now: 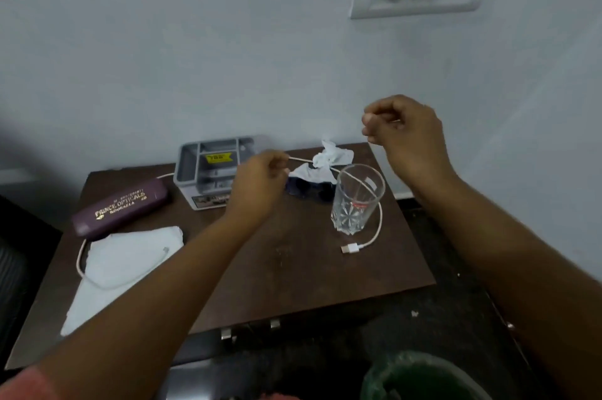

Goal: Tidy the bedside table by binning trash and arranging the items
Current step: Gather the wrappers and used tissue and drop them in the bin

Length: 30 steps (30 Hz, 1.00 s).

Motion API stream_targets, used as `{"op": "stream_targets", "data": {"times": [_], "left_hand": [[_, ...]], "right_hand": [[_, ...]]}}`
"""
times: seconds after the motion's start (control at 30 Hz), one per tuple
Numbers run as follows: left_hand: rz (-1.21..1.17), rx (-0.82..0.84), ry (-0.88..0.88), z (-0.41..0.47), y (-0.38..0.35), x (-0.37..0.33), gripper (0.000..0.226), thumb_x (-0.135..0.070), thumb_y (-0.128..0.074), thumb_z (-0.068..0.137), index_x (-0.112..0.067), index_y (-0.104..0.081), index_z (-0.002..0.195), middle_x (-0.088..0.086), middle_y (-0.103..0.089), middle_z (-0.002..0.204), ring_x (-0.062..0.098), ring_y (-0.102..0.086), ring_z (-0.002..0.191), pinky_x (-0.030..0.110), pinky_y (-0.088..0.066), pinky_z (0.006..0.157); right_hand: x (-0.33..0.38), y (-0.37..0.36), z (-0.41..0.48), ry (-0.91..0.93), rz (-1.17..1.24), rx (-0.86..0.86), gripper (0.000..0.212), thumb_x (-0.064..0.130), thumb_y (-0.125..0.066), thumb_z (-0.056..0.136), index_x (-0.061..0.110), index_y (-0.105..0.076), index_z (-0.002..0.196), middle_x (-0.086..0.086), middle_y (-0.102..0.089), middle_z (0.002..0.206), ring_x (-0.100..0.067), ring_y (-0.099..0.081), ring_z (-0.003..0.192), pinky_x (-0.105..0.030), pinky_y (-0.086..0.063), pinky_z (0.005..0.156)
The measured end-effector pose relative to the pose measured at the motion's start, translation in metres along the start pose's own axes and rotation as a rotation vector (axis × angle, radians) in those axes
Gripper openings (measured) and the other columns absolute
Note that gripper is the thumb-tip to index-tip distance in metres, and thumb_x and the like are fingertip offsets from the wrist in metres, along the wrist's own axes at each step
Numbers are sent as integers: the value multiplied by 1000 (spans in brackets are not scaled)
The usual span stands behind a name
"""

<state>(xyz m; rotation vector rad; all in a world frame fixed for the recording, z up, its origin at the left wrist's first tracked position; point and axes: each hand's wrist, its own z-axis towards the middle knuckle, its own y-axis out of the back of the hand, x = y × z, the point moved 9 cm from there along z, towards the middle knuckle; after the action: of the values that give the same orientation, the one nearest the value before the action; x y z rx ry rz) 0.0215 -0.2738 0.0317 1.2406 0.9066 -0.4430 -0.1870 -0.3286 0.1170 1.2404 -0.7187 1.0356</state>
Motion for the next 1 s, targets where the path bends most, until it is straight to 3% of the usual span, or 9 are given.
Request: {"op": "stream_targets", "data": {"times": [0.1,0.2,0.4,0.53,0.67,0.77,0.9,1.0], "left_hand": [[284,147,-192,32,-27,-18,39,-6,-62,83,-9,-60,122,15,-60,123,31,-57,112,30,-42,89],[571,337,-298,44,-61,-11,44,-18,-71,76,-15,-61,119,11,-61,121,31,-58,111,34,-45,87],[799,305,-383,49,-79,4,24,-21,-59,84,-21,-66,107,7,-68,109,29,-61,103,33,-42,84],[681,265,-273,53,-76,12,16,-18,-59,83,-18,-68,97,10,-68,102,33,-63,96,36,-50,76],[532,155,-249,53,-66,8,16,-15,-59,84,-17,-65,98,9,-67,101,31,-63,94,36,-51,75],[168,-3,-174,54,-44,2,11,-14,-57,88,-16,-67,94,6,-69,97,24,-64,89,38,-54,76],[-249,-82,-114,48,-20,-14,4,-17,-62,88,-17,-66,87,-2,-66,108,10,-63,97,16,-52,76],[-485,-8,-121,37,-10,-34,3,-14,-63,87,-16,-65,87,1,-63,121,10,-59,112,26,-53,87]], "right_hand": [[-31,-46,50,-162,-106,261,10,9,-62,86,6,-68,94,-8,-68,83,-18,-67,75,-19,-56,66],[-77,-90,69,-334,-242,541,15,1,-63,85,-1,-67,99,-10,-64,78,-16,-62,67,-19,-56,59],[-134,-120,66,-527,-505,873,5,8,-63,87,7,-63,92,-8,-62,81,-22,-59,79,-29,-53,75],[-146,-128,53,-587,-497,959,10,9,-58,90,12,-60,81,-11,-62,86,-20,-59,76,-26,-51,69],[-137,-128,59,-517,-493,873,20,2,-54,90,14,-60,76,-10,-62,83,-23,-58,78,-26,-51,70],[-120,-123,63,-573,-236,783,13,-3,-55,87,9,-59,85,-11,-64,79,-16,-62,68,-22,-54,63],[-73,-112,65,-523,0,821,17,-2,-60,84,7,-62,98,-10,-68,86,-12,-67,73,-21,-56,69],[-24,-105,59,-347,49,903,13,1,-58,85,12,-65,89,-2,-68,83,-11,-65,77,-23,-56,77]]}}
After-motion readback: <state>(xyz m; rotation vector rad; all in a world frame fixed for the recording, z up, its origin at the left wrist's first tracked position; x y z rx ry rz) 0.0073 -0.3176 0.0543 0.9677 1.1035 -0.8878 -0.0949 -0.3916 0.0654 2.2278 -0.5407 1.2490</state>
